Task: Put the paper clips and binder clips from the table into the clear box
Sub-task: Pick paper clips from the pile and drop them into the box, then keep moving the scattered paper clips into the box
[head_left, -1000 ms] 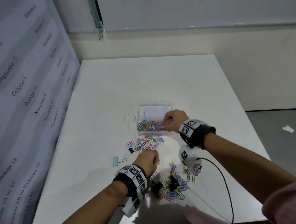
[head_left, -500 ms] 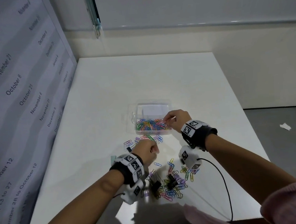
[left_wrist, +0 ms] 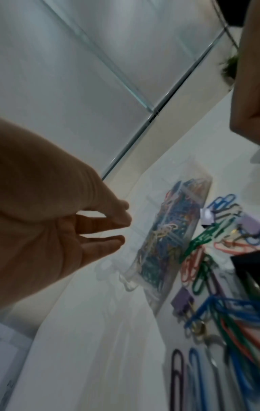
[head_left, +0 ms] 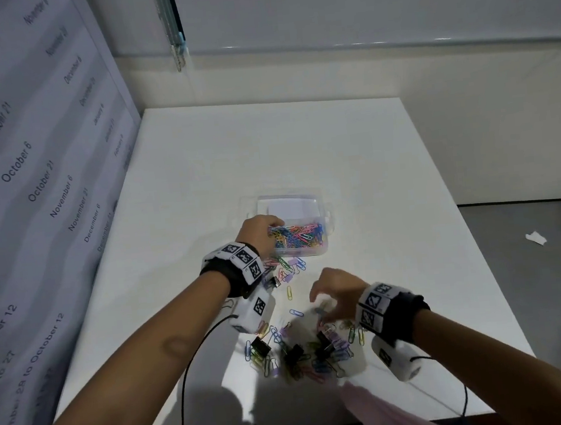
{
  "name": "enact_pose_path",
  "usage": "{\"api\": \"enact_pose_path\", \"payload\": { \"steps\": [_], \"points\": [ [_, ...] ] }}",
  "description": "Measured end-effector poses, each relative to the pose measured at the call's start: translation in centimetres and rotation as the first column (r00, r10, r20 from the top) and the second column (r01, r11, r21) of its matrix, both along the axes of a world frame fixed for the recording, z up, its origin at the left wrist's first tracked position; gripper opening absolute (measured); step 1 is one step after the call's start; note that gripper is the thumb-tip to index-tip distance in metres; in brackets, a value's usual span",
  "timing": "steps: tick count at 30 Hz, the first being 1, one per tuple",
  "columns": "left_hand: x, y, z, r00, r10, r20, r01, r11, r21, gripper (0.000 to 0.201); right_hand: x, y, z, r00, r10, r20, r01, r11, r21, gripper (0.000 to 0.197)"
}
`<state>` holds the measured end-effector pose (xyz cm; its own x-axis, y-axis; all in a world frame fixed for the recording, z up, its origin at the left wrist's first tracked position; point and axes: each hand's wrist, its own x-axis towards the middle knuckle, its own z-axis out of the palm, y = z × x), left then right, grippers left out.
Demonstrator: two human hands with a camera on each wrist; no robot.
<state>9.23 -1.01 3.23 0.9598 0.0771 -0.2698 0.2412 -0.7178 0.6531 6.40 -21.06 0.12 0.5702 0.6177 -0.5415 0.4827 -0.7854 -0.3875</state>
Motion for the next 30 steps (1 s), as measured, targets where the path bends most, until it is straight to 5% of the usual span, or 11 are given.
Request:
{"api": "enact_pose_path", "payload": {
  "steps": [6,11,15,21,25,30],
  "points": [
    [-2.9,-2.0,-0.8,0.974,-0.219,0.060,0.220,0.975,-0.017,0.025,-2.2,-0.6,-0.8,0.995,-0.092,-0.035,0.096,0.986,0.133,0.027],
    [-6.1,-2.7,-3.6,0.868,-0.455,-0.198,0.484,0.865,0.133,0.044,-2.5,0.4,-1.1,0.997,-0.067,-0.037,0.066,0.998,-0.008,0.020],
    [-7.8,-2.8,-5.2,0.889,-0.417,-0.189,0.448,0.879,0.166,0.056,-2.4,0.5,-0.8,0.994,-0.077,-0.072,0.073,0.996,-0.055,0.020],
    [-8.3,-3.8,-6.0,0.915,-0.383,-0.128,0.402,0.898,0.180,0.040,-1.0,0.3,0.1,0.988,-0.139,-0.065,0.142,0.988,0.059,0.022],
    [-7.9,-4.2,-6.1,0.912,-0.396,-0.108,0.409,0.901,0.147,0.020,1.3,0.7,1.2,0.948,-0.318,-0.020,0.317,0.937,0.148,0.029],
    [-7.8,-4.0,-6.1,0.912,-0.395,-0.116,0.408,0.902,0.140,0.021,4.9,2.6,3.8,0.872,-0.489,0.002,0.471,0.841,0.266,0.030]
  ]
}}
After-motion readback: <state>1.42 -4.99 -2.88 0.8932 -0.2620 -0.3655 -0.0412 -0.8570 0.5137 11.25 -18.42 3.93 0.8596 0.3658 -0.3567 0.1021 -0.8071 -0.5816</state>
